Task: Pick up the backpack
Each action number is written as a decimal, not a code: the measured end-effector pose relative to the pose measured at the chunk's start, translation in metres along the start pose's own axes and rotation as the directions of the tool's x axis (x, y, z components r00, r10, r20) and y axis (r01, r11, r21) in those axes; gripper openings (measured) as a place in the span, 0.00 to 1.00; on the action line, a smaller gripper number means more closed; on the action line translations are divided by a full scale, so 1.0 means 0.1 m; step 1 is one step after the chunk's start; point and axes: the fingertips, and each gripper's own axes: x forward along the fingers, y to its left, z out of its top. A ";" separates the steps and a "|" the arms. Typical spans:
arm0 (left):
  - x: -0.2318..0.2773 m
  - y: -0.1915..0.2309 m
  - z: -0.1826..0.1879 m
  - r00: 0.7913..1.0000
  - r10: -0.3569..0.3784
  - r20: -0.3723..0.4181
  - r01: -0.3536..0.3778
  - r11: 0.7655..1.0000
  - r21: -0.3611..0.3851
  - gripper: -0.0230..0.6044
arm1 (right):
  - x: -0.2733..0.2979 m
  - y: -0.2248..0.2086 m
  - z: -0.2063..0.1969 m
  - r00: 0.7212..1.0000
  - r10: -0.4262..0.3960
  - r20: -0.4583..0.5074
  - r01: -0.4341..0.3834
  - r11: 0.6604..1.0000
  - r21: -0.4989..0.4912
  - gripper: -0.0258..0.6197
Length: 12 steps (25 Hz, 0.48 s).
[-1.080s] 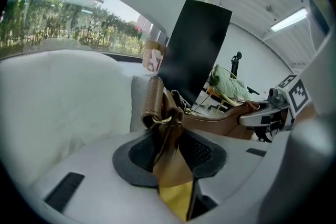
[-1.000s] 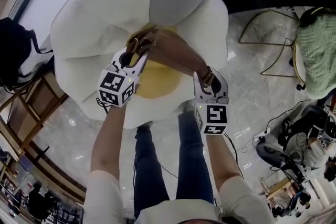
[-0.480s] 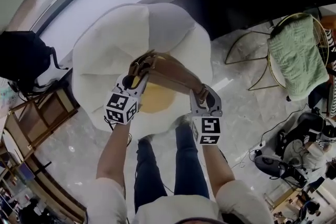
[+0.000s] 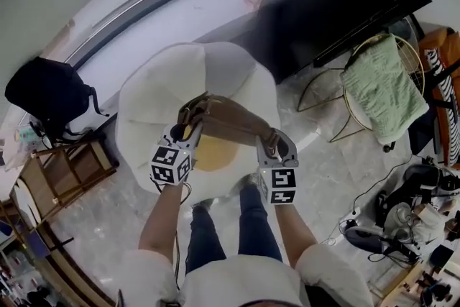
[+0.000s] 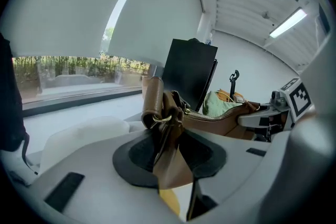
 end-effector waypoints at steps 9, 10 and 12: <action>-0.65 -0.18 0.48 1.000 0.013 0.028 -0.014 1.000 0.016 0.26 | -0.54 0.25 0.53 0.999 0.018 0.045 -0.017 1.000 -0.014 0.31; -0.72 -0.21 0.54 0.999 0.018 0.034 -0.018 1.000 0.020 0.26 | -0.61 0.28 0.59 0.998 0.023 0.057 -0.022 1.000 -0.013 0.31; -0.85 -0.26 0.65 0.998 0.029 0.053 -0.030 0.999 0.026 0.26 | -0.72 0.33 0.72 0.996 0.033 0.078 -0.032 0.999 -0.016 0.31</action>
